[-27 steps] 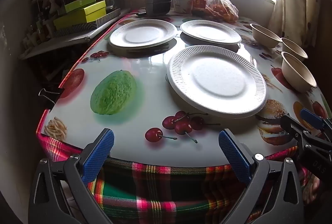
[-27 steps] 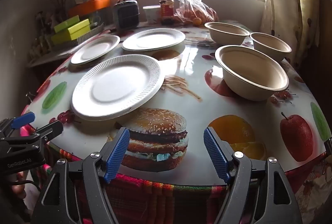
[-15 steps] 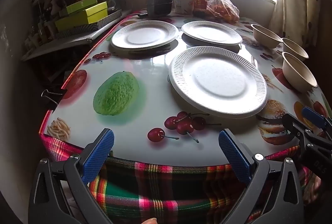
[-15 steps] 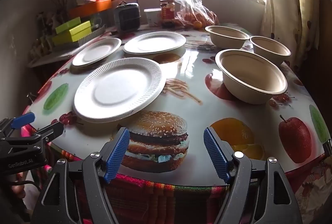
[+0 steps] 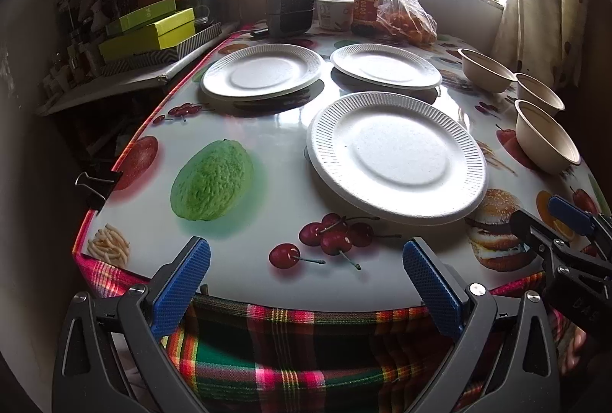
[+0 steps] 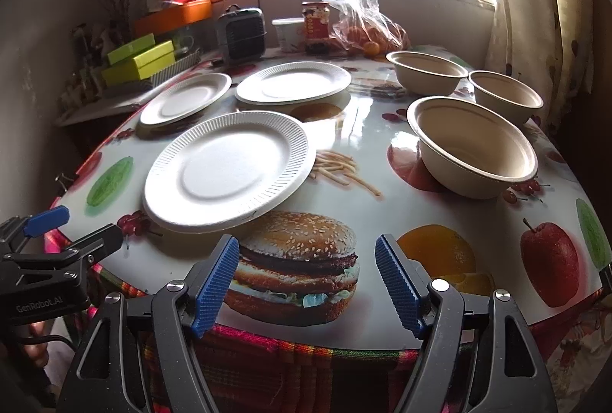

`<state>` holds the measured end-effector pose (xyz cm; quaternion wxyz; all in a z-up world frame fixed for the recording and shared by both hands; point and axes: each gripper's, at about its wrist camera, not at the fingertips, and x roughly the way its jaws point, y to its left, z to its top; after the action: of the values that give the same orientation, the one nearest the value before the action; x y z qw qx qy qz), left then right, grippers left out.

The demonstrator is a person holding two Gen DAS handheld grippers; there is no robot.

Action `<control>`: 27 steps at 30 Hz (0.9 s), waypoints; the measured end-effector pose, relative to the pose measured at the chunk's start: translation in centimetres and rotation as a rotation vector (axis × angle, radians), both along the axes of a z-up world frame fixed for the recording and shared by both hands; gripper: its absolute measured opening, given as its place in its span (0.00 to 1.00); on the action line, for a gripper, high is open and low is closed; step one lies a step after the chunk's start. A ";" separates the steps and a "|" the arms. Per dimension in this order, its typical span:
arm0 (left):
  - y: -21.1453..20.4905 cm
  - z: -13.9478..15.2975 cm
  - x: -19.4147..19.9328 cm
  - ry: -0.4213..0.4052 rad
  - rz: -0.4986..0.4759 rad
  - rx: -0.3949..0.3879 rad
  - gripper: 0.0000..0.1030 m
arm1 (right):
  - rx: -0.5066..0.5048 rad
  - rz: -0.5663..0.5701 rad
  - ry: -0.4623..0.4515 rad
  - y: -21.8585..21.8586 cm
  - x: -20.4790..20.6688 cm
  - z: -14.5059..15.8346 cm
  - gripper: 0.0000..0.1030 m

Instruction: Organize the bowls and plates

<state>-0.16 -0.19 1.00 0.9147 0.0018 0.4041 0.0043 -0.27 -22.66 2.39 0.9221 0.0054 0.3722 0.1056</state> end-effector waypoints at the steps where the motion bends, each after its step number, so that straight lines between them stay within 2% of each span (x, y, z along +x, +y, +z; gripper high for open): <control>1: 0.0 0.0 0.0 -0.003 -0.002 -0.001 0.98 | 0.001 0.000 0.002 0.0 0.0 0.0 0.72; 27: -0.2 0.4 0.3 -0.039 -0.025 -0.011 0.98 | 0.000 0.003 -0.014 -0.1 0.2 0.1 0.74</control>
<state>0.16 -0.39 1.45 0.9225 0.0017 0.3860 -0.0092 -0.08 -22.77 2.53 0.9246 0.0043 0.3656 0.1070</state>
